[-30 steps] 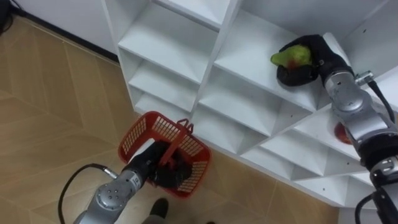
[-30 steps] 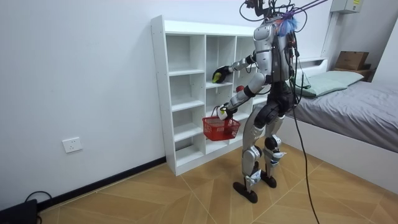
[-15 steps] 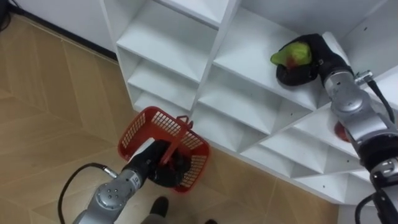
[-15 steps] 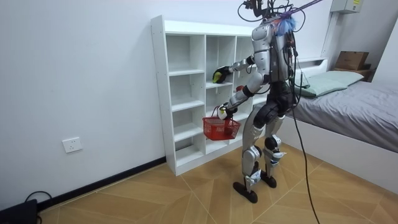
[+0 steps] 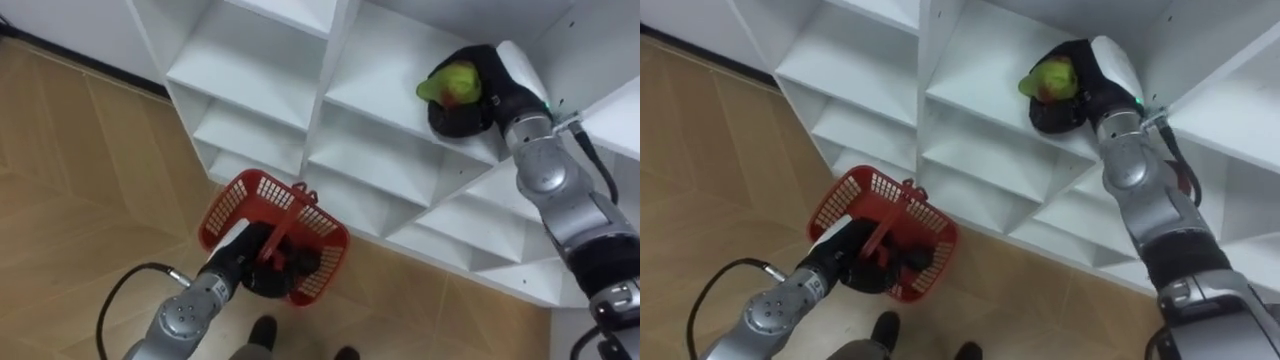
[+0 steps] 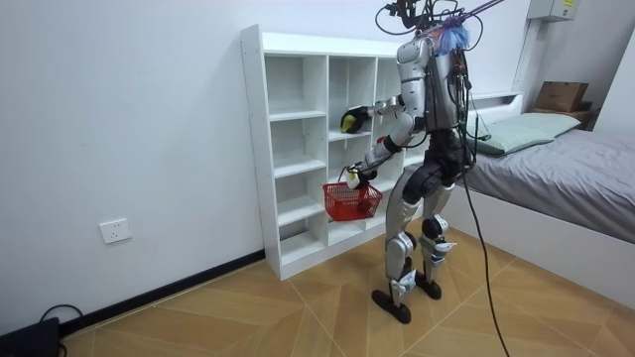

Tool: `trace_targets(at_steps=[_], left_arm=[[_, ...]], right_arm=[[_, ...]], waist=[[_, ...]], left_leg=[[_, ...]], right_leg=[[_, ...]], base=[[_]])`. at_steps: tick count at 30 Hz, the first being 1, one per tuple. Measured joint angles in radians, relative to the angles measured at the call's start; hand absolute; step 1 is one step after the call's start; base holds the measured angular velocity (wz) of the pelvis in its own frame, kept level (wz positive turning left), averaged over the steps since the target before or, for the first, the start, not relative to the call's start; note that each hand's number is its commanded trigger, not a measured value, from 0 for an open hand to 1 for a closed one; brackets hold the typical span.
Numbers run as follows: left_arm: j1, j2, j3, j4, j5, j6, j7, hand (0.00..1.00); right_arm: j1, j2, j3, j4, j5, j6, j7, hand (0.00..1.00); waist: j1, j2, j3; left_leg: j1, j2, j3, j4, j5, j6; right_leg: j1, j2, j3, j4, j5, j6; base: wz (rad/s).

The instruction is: Collect fruits from the closet

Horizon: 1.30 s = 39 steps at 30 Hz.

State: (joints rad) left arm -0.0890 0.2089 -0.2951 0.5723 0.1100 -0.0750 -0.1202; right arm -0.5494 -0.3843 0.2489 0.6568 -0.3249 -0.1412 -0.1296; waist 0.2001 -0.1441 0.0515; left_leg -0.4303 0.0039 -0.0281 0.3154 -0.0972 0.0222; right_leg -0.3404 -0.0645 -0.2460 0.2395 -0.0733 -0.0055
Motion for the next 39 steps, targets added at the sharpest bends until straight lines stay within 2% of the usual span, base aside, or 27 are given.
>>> trace_targets(at_steps=[3, 5, 8, 13, 16, 19, 24, 29, 35, 39], left_arm=[[-0.001, -0.013, -0.003, 0.0, -0.001, 0.0, 0.024, 1.0], [-0.001, -0.02, -0.001, 0.005, -0.004, -0.009, 0.045, 1.0], [-0.005, -0.022, -0.001, 0.026, -0.019, -0.02, 0.069, 1.0], [-0.01, -0.023, 0.005, 0.036, -0.021, -0.025, 0.086, 1.0], [-0.026, -0.037, 0.011, 0.035, -0.041, -0.031, 0.104, 1.0], [-0.035, -0.054, 0.019, 0.035, -0.042, -0.06, 0.113, 1.0], [-0.051, -0.07, 0.018, 0.032, -0.042, -0.067, 0.119, 1.0], [-0.054, -0.083, 0.019, 0.025, -0.042, -0.085, 0.135, 1.0], [-0.064, -0.079, 0.024, -0.006, -0.042, -0.087, 0.135, 1.0], [-0.064, -0.075, 0.026, -0.018, -0.042, -0.101, 0.134, 1.0]], right_arm=[[0.04, 0.005, 0.016, -0.071, 0.006, -0.001, 0.002, 1.0], [0.066, 0.03, 0.02, -0.103, 0.011, -0.001, 0.011, 1.0], [0.089, 0.066, 0.024, -0.137, 0.01, -0.009, 0.037, 1.0], [0.108, 0.08, 0.036, -0.186, 0.015, -0.011, 0.1, 1.0], [0.143, 0.088, 0.043, -0.238, 0.015, -0.013, 0.131, 1.0], [0.156, 0.119, 0.042, -0.245, 0.015, -0.029, 0.152, 1.0], [0.19, 0.143, 0.044, -0.253, 0.014, -0.036, 0.2, 1.0], [0.251, 0.171, 0.045, -0.254, 0.014, -0.034, 0.253, 1.0], [0.282, 0.185, 0.045, -0.255, 0.016, -0.033, 0.298, 1.0], [0.306, 0.187, 0.044, -0.255, 0.016, -0.032, 0.333, 1.0]], waist=[[-0.002, 0.014, -0.008], [-0.011, 0.022, -0.0124], [-0.033, 0.025, -0.0143], [-0.06, 0.03, -0.0166], [-0.069, 0.034, -0.0187], [-0.083, 0.042, -0.0229], [-0.089, 0.059, -0.0223], [-0.088, 0.097, -0.0225], [-0.093, 0.098, -0.0228], [-0.1, 0.098, -0.0229]], left_leg=[[0.002, 0.004, 0.018, -0.008, 0.001, 0.0], [0.013, 0.004, 0.028, -0.015, 0.0, 0.0], [0.024, 0.003, 0.045, -0.025, 0.001, 0.0], [0.022, 0.007, 0.059, -0.026, 0.001, 0.0], [0.022, 0.007, 0.06, -0.026, 0.001, 0.001], [0.022, 0.009, 0.06, -0.026, 0.001, 0.001], [0.023, 0.011, 0.065, -0.025, 0.001, 0.001], [0.023, 0.013, 0.073, -0.032, 0.001, 0.001], [0.007, 0.017, 0.082, -0.035, 0.002, -0.001], [0.001, 0.016, 0.083, -0.034, 0.002, -0.001]], right_leg=[[-0.013, 0.0, 0.013, 0.007, 0.001, -0.001], [-0.012, 0.0, 0.025, 0.01, 0.001, -0.001], [-0.012, 0.001, 0.038, 0.01, 0.001, -0.001], [-0.025, 0.001, 0.052, 0.017, 0.001, -0.001], [-0.026, 0.001, 0.053, 0.017, 0.001, -0.001], [-0.026, 0.001, 0.053, 0.016, 0.001, -0.001], [-0.026, 0.001, 0.054, 0.016, 0.002, -0.002], [-0.032, 0.002, 0.059, 0.015, 0.001, -0.002], [-0.054, 0.007, 0.07, 0.016, 0.0, -0.004], [-0.061, 0.006, 0.071, 0.017, 0.0, -0.004]], base=[[-0.18], [-0.14], [-0.16], [-0.08], [-0.03], [0.0], [0.0], [-0.05], [-0.05], [0.0]])
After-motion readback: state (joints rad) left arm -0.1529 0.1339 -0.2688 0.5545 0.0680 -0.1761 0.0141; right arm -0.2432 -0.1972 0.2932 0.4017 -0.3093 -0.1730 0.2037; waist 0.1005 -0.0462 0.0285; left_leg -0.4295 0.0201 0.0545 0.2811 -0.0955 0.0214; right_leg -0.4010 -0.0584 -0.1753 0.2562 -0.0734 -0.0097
